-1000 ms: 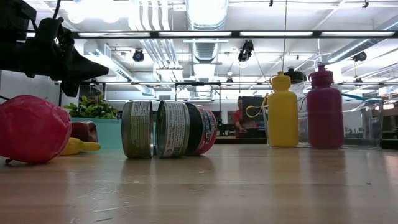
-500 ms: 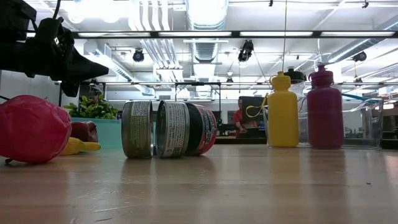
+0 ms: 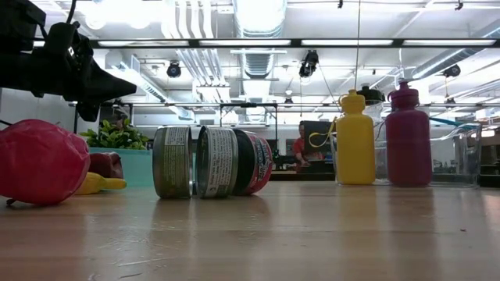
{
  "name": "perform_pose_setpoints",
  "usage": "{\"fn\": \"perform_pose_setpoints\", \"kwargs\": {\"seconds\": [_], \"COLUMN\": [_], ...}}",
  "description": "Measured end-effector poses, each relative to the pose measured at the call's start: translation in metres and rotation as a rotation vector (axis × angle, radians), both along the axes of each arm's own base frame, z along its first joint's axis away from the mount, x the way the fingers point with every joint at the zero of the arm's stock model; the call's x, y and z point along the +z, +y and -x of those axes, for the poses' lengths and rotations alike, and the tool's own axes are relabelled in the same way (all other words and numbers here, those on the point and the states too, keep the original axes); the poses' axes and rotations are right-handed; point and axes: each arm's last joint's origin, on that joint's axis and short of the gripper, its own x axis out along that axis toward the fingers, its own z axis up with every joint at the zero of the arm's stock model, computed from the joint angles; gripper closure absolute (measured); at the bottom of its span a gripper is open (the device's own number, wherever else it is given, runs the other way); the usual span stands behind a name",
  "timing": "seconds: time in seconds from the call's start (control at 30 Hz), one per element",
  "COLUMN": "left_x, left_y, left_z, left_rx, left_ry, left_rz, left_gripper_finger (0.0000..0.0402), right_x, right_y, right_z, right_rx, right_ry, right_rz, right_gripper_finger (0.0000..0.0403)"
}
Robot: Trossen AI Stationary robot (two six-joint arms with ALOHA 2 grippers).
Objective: Pick & Place Food Item
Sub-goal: Put the black grapes into the dark green bin
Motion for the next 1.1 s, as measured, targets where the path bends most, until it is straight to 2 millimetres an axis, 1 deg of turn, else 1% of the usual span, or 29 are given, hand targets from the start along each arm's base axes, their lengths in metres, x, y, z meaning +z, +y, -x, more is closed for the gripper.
{"fn": "perform_pose_setpoints", "kwargs": {"seconds": [0.27, 0.43, 0.53, 0.67, 0.87, 0.97, 1.1], "left_x": [0.000, 0.000, 0.000, 0.000, 0.000, 0.000, 0.000], "left_y": [0.000, 0.000, 0.000, 0.000, 0.000, 0.000, 0.000], "left_z": [0.000, 0.000, 0.000, 0.000, 0.000, 0.000, 0.000], "left_rx": [0.000, 0.000, 0.000, -0.001, 0.000, -0.001, -0.001], "left_ry": [-0.001, 0.000, 0.000, 0.000, 0.000, 0.000, 0.000], "left_rz": [0.000, 0.000, 0.000, 0.000, 0.000, 0.000, 0.000], "left_gripper_finger": [0.0400, 0.0400, 0.0400, 0.0400, 0.0400, 0.0400, 0.0400], "right_x": [0.004, 0.010, 0.011, 0.014, 0.017, 0.017, 0.005], "right_y": [-0.007, -0.015, -0.019, -0.018, -0.014, -0.021, -0.038], "right_z": [-0.032, -0.045, -0.047, -0.050, -0.056, -0.055, -0.051], "right_rx": [0.032, 0.052, 0.102, 0.142, 0.229, 0.238, 0.221], "right_ry": [-0.056, -0.091, -0.078, -0.106, -0.256, -0.328, -0.369], "right_rz": [0.139, 0.211, 0.230, 0.245, 0.363, 0.349, 0.322], "right_gripper_finger": [0.0022, 0.0022, 0.0022, 0.0022, 0.0022, 0.0022, 0.0022]}}
